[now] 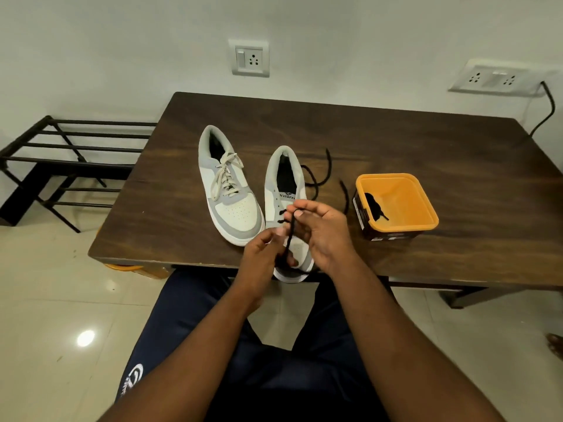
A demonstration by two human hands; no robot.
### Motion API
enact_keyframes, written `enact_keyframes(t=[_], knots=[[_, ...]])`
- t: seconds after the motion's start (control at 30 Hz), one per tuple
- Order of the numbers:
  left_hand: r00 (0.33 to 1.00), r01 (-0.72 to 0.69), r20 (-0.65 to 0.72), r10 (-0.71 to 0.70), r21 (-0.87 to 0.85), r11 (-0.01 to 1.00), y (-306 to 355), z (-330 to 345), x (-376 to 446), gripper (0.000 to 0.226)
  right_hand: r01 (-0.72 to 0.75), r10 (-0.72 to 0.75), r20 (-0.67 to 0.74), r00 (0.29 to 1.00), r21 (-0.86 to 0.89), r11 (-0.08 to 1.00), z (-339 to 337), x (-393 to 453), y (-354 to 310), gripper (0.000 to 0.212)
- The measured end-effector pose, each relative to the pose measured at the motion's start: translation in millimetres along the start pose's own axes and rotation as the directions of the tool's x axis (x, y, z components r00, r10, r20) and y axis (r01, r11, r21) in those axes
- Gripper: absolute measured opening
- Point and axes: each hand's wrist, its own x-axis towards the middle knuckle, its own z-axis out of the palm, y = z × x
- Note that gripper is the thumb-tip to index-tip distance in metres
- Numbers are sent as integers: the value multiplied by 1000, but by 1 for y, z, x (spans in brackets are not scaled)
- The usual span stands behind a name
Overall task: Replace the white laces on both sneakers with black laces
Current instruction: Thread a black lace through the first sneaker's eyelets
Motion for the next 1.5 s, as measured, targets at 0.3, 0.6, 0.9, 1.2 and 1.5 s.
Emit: enact_keyframes(t=[0.3, 0.6, 0.9, 1.2, 1.5], knots=[[995, -3, -99, 21, 181, 984, 17, -11, 7, 20, 433, -142, 409, 901, -861, 266, -35, 14, -4, 38], [986, -87, -119, 119, 247, 965, 33, -41, 9, 12, 227, -302, 166, 939, -958, 178, -62, 18, -18, 50], [988, -108, -71, 136, 310, 945, 44, -37, 13, 5, 266, -358, 85, 930, -827, 495, -41, 16, -1, 18], [996, -67, -27, 82, 353, 933, 46, -34, 15, 10, 473, -138, 462, 876, -879, 56, -32, 2, 2, 67], [996, -18, -83, 38, 234, 972, 43, -61, 22, 7, 349, -435, 235, 869, -915, 204, -55, 17, -7, 14]])
